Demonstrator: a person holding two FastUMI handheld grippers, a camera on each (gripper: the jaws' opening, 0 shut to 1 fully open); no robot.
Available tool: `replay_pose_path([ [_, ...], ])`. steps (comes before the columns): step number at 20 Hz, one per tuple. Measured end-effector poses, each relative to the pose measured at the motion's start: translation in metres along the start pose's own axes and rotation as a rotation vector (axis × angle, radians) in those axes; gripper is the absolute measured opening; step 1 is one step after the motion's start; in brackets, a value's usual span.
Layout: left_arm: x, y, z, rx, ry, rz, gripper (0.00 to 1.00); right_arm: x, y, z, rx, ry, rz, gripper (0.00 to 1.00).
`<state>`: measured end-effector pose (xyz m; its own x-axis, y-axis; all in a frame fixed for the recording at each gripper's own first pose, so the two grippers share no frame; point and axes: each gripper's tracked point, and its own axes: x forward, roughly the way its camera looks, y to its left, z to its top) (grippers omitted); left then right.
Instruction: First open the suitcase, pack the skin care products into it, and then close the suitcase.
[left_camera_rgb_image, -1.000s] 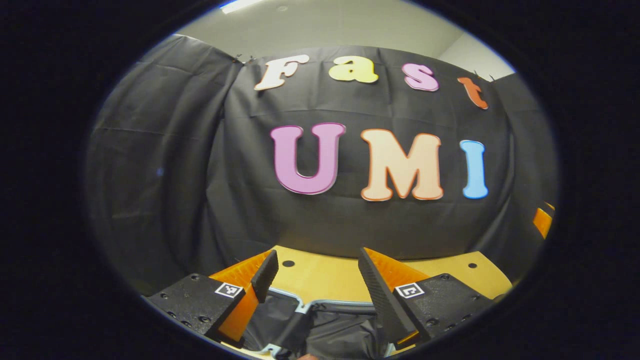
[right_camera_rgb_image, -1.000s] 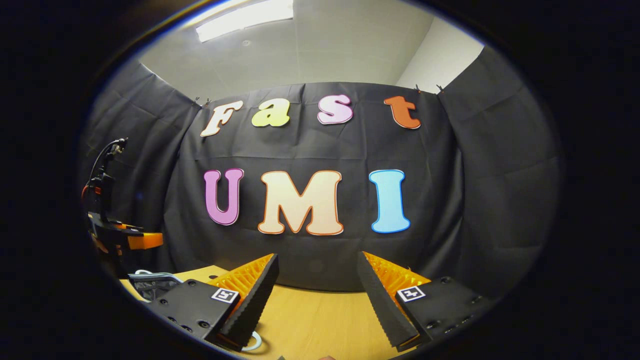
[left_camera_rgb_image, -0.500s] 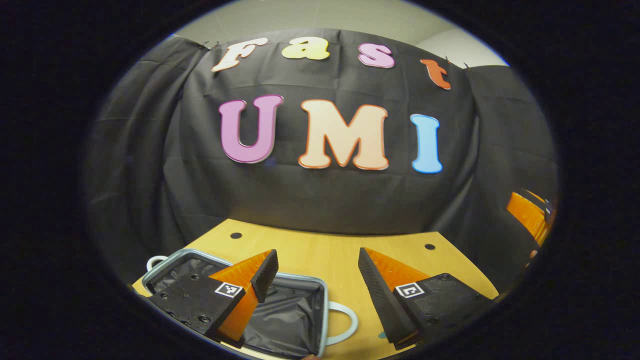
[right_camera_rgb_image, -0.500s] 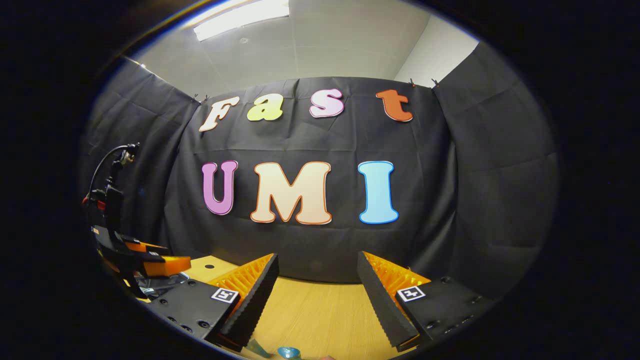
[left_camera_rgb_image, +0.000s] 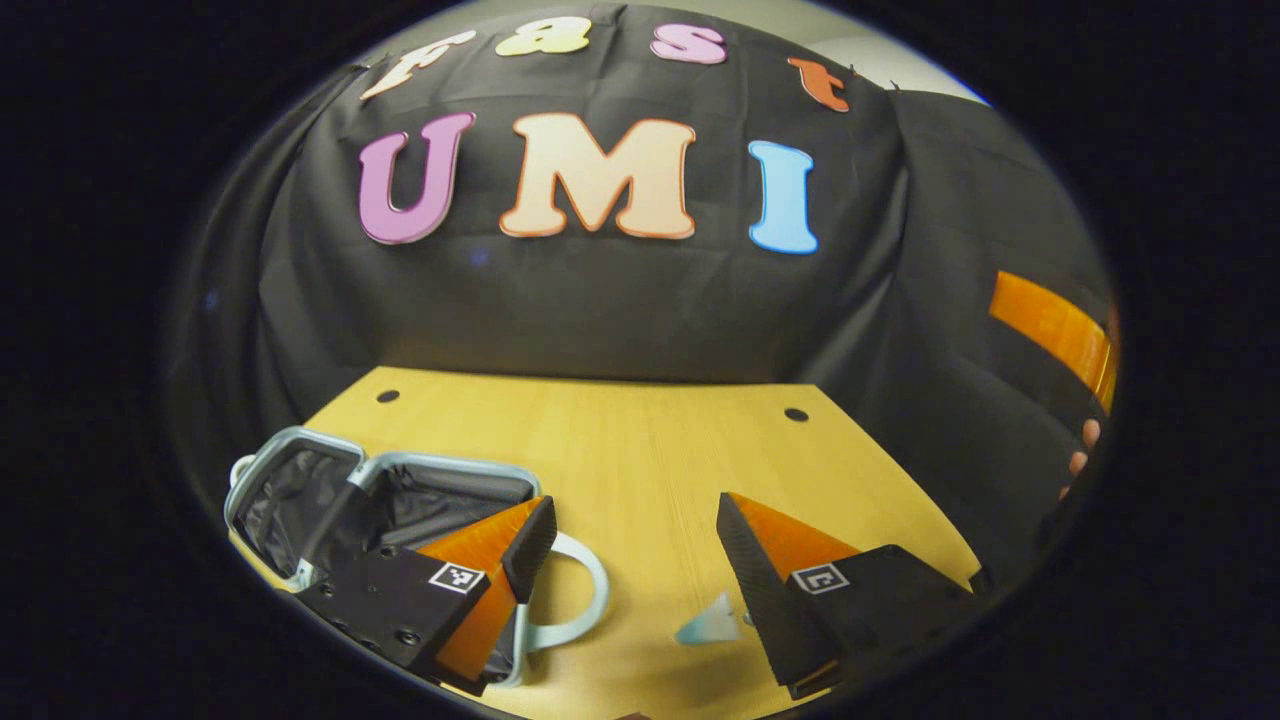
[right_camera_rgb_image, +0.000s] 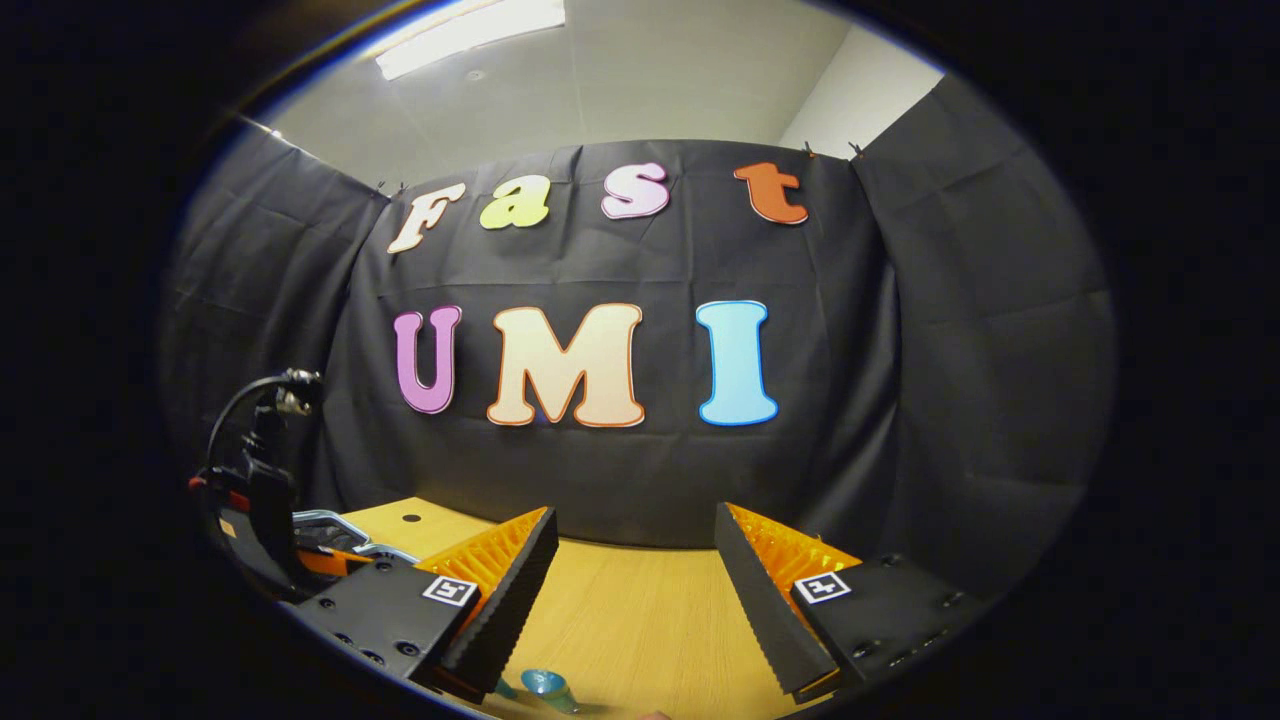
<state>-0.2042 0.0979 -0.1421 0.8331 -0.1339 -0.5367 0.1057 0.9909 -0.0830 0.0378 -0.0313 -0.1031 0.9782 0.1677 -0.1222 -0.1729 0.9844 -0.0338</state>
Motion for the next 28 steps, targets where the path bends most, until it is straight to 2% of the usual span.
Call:
replay_pose_path([
  [6,0.007,-0.023,-0.061,-0.035,0.132,-0.047,0.94,-0.007,-0.005,-0.016,-0.019,0.041,-0.004,0.99],
  [10,0.012,-0.03,-0.089,-0.039,0.177,-0.061,0.94,-0.011,-0.005,-0.023,-0.033,0.062,-0.004,0.99],
  [15,0.023,-0.039,-0.128,-0.061,0.249,-0.067,0.84,-0.017,-0.004,-0.033,-0.049,0.092,0.004,0.99],
  [16,0.026,-0.04,-0.134,-0.063,0.263,-0.072,0.72,-0.02,-0.003,-0.036,-0.052,0.1,0.007,0.99],
  [17,0.028,-0.042,-0.139,-0.062,0.274,-0.078,0.7,-0.021,-0.001,-0.039,-0.057,0.108,0.011,0.99],
  [18,0.03,-0.044,-0.143,-0.058,0.282,-0.077,0.6,-0.023,0.0,-0.043,-0.062,0.115,0.016,0.99],
  [20,0.033,-0.046,-0.149,-0.049,0.291,-0.073,0.34,-0.024,0.004,-0.05,-0.067,0.13,0.028,0.99],
  [24,0.03,-0.046,-0.144,-0.049,0.3,-0.098,0.24,-0.023,0.015,-0.065,-0.065,0.156,0.06,0.99],
  [28,0.019,-0.038,-0.122,-0.069,0.283,-0.094,0.23,-0.02,0.033,-0.099,-0.06,0.221,0.105,0.99],
])
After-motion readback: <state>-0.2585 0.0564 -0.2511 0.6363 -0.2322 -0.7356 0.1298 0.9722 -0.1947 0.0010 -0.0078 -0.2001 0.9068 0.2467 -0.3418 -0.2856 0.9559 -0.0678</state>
